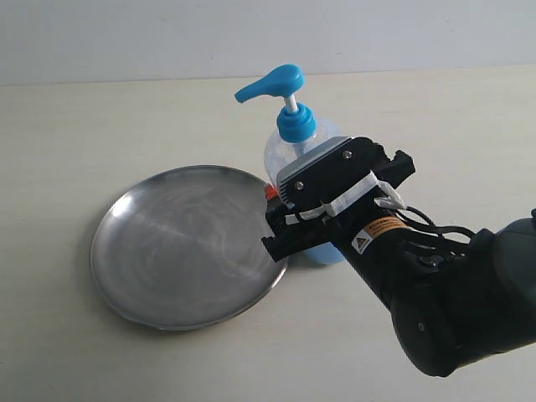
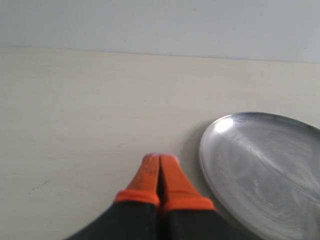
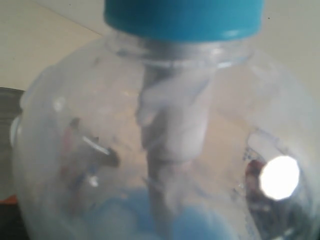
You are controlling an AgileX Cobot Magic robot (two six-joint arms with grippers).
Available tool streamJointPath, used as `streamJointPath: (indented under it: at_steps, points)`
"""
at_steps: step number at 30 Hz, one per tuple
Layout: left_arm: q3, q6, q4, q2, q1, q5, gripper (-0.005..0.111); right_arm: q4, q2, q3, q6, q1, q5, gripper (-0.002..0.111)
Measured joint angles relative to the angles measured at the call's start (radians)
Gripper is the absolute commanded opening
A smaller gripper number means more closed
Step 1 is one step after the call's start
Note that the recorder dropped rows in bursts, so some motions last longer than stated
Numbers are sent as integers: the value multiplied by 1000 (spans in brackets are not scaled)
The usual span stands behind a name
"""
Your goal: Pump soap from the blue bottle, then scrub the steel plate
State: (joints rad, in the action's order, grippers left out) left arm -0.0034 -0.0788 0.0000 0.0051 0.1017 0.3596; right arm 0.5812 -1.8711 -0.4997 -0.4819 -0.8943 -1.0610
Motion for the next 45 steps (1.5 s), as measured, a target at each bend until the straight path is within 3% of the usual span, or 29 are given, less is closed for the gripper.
streamJointPath:
  at_steps: [20, 38, 45]
  points:
    - [-8, 0, 0, 12, 0, 7, 0, 0, 0, 0, 0, 0, 0, 0]
    - [-207, 0, 0, 285, 0, 9, 0, 0, 0, 0, 0, 0, 0, 0]
    - [-365, 0, 0, 454, 0, 9, 0, 0, 0, 0, -1, 0, 0, 0]
